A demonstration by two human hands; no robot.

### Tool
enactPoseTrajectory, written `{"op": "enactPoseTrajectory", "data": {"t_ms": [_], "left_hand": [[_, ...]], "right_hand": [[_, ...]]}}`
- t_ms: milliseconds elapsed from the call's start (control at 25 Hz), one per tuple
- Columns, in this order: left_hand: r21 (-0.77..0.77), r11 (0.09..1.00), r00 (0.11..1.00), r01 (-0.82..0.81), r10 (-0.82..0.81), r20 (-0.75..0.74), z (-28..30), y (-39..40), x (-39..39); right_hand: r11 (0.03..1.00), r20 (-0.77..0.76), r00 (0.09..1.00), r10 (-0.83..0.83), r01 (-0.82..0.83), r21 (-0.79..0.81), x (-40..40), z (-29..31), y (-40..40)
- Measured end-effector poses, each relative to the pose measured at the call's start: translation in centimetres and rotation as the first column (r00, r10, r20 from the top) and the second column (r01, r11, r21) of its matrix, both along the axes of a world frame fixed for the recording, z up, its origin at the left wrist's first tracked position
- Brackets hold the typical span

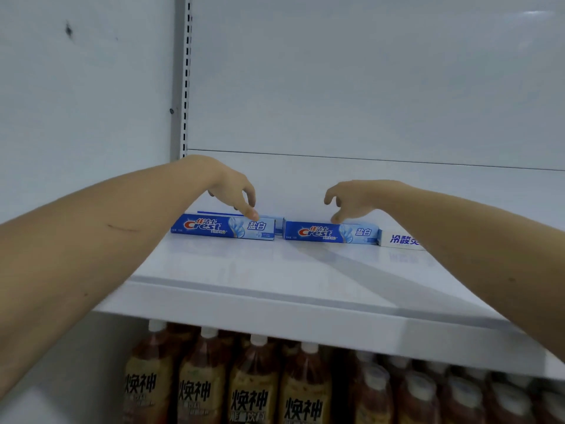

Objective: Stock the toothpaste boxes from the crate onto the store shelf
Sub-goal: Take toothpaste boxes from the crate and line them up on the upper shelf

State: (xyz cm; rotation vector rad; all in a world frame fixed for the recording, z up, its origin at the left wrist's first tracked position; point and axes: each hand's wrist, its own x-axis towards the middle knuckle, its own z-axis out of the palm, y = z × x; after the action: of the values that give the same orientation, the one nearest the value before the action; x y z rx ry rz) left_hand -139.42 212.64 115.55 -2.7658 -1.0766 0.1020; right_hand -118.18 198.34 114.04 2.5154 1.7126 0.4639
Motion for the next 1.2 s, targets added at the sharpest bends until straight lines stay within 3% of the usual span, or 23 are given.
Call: {"op": "enactPoseTrajectory", "data": {"t_ms": [160, 240, 320, 400, 520, 640, 840, 1040, 1200], "left_hand": [[0.014, 0.998, 0.983, -0.067, 0.063, 0.172, -1.0, -5.0, -1.5], [-0.028, 0.996, 0.947, -0.087, 0.092, 0.308, -2.0, -7.9, -2.2], [-0.109, 0.992, 0.871, -0.063, 0.108, 0.48, -3.1, -11.2, -2.7], [-0.213, 0.977, 0.754, 0.003, 0.138, 0.642, -4.0, -15.0, -2.9], [-0.304, 0.949, 0.599, 0.088, 0.193, 0.777, -5.3, -21.0, -3.3], [-0.369, 0.918, 0.507, 0.145, 0.251, 0.825, -6.3, -26.3, -3.8], [-0.405, 0.877, 0.406, 0.26, 0.282, 0.87, -7.2, -33.0, -5.2], [-0.366, 0.816, 0.25, 0.448, 0.279, 0.927, -11.5, -38.0, -6.7], [-0.416, 0.726, 0.249, 0.548, 0.334, 0.909, -17.9, -41.0, -8.8]], "right_hand": [[0.992, -0.1, 0.994, 0.046, -0.033, 0.124, -1.2, -0.7, -3.6], [0.971, -0.295, 0.947, 0.129, -0.061, 0.231, -2.0, -1.3, -6.5], [0.921, -0.539, 0.792, 0.286, -0.072, 0.384, -2.9, -2.0, -9.7], [0.865, -0.678, 0.613, 0.407, -0.02, 0.501, -3.8, -3.0, -13.2], [0.789, -0.758, 0.388, 0.524, 0.113, 0.604, -5.0, -4.7, -17.9], [0.733, -0.75, 0.252, 0.611, 0.178, 0.657, -6.3, -5.6, -22.5], [0.689, -0.721, 0.178, 0.67, 0.212, 0.693, -8.8, -7.4, -29.6], [0.654, -0.697, 0.155, 0.7, 0.253, 0.713, -11.9, -11.9, -35.2], [0.672, -0.721, 0.162, 0.673, 0.271, 0.689, -14.7, -18.2, -38.5]]}}
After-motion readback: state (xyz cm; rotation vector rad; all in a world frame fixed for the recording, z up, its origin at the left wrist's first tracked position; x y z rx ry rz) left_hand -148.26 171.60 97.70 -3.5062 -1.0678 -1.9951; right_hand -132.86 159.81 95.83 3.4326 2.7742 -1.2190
